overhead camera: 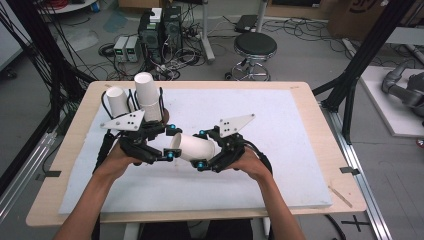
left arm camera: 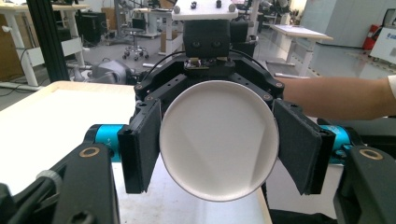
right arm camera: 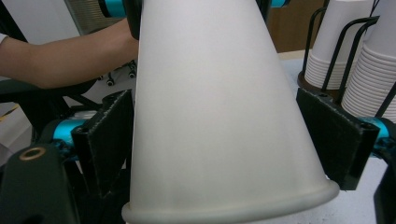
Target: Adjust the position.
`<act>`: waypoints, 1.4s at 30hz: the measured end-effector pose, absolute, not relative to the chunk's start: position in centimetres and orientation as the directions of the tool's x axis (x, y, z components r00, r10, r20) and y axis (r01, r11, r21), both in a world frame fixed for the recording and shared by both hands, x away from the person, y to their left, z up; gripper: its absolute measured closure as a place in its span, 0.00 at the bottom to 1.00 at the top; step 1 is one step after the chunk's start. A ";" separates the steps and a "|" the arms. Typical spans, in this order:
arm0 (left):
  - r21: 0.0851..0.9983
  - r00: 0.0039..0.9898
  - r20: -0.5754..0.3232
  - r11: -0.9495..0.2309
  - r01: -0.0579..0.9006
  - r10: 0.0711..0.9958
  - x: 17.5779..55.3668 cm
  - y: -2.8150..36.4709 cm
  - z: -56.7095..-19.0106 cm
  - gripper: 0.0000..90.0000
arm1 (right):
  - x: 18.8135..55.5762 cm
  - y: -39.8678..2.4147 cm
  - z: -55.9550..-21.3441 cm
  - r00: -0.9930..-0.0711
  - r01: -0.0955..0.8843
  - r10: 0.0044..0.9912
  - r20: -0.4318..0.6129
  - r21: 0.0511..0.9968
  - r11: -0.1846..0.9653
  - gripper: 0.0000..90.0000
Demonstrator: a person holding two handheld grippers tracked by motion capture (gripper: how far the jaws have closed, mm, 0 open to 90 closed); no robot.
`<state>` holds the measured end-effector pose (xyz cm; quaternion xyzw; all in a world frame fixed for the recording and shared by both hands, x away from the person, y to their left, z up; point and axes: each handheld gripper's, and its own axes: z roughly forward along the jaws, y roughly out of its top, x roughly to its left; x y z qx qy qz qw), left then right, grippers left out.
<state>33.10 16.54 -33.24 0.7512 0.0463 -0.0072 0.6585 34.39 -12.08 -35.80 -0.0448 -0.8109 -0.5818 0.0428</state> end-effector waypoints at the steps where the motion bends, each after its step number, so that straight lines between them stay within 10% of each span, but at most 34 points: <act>1: 0.988 0.996 -0.072 -0.130 0.080 0.060 33.1 16.5 -33.2 0.39 | 34.4 -12.1 -35.8 -0.992 0.122 0.023 0.121 0.940 0.318 0.17; 34: 0.988 0.997 -0.064 -0.138 0.071 0.051 33.0 16.4 -33.4 0.39 | 34.2 -12.3 -35.6 -0.997 0.081 0.012 0.082 0.931 0.357 0.31; 42: 0.986 0.992 -0.083 -0.135 0.094 0.090 33.3 16.4 -33.7 0.08 | 34.1 -12.3 -35.6 -0.996 0.083 0.010 0.085 0.927 0.366 0.31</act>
